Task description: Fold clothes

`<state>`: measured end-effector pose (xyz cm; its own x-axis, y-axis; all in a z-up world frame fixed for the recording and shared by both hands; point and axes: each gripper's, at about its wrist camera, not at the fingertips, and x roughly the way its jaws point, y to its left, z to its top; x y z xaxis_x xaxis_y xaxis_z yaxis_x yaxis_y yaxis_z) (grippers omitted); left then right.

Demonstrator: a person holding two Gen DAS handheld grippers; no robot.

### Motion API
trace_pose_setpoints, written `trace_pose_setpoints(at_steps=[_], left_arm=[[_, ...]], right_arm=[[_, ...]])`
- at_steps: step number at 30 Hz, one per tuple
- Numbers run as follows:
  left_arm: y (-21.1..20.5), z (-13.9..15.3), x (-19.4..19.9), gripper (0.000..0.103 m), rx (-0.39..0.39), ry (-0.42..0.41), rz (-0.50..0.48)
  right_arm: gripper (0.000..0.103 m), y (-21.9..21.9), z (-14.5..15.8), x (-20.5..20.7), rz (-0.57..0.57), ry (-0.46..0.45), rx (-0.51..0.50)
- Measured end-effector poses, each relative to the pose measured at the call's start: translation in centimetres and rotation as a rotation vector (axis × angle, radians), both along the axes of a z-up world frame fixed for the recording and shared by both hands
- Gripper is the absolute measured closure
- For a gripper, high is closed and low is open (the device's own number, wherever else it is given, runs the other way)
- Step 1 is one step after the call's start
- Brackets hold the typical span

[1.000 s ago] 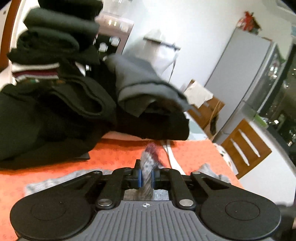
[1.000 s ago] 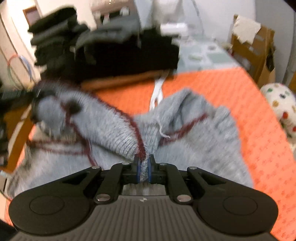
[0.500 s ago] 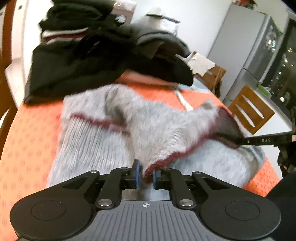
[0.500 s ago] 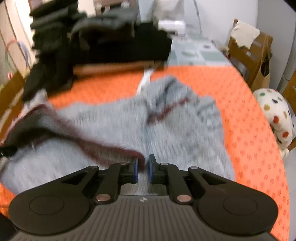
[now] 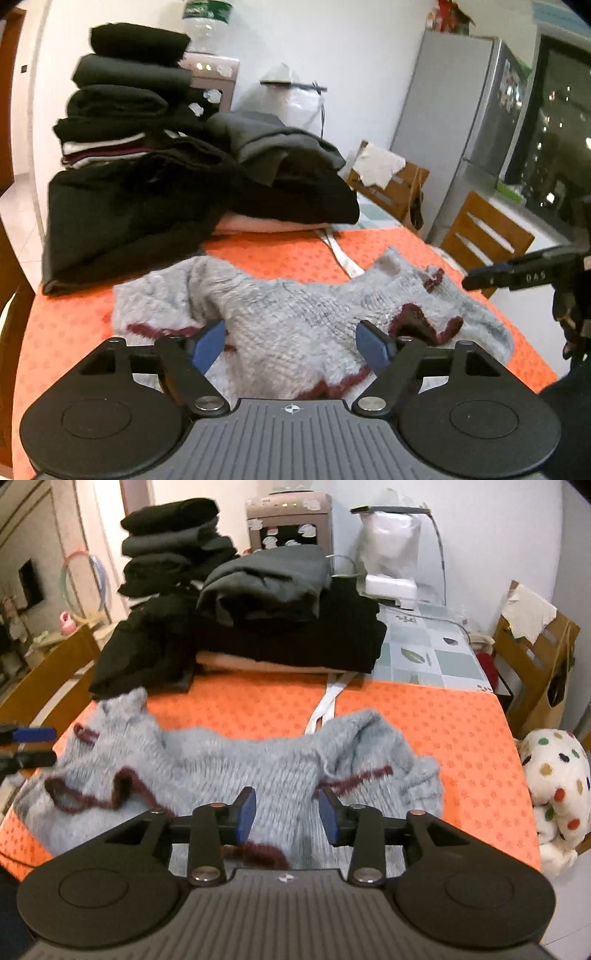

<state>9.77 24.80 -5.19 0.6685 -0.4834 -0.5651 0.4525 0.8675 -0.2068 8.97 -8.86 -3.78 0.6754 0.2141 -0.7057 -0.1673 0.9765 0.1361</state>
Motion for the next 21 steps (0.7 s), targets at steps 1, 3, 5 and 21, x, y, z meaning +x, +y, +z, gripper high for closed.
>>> trace_pose_setpoints(at_steps=[1, 3, 5, 21], left_arm=[[-0.5, -0.1, 0.6, 0.022, 0.006, 0.013, 0.014], [-1.2, -0.3, 1.9, 0.022, 0.011, 0.044, 0.057], [-1.8, -0.6, 3.6, 0.021, 0.002, 0.082, 0.113], [-2.4, -3.5, 10.9, 0.044, -0.008, 0.297, 0.370]], right_arm=[[0.060, -0.1, -0.1, 0.3, -0.015, 0.005, 0.010], [0.059, -0.5, -0.6, 1.2, -0.057, 0.029, 0.039], [0.059, -1.0, -1.1, 1.9, -0.092, 0.048, 0.082], [0.057, -4.6, -8.0, 10.1, -0.267, 0.236, 0.410]])
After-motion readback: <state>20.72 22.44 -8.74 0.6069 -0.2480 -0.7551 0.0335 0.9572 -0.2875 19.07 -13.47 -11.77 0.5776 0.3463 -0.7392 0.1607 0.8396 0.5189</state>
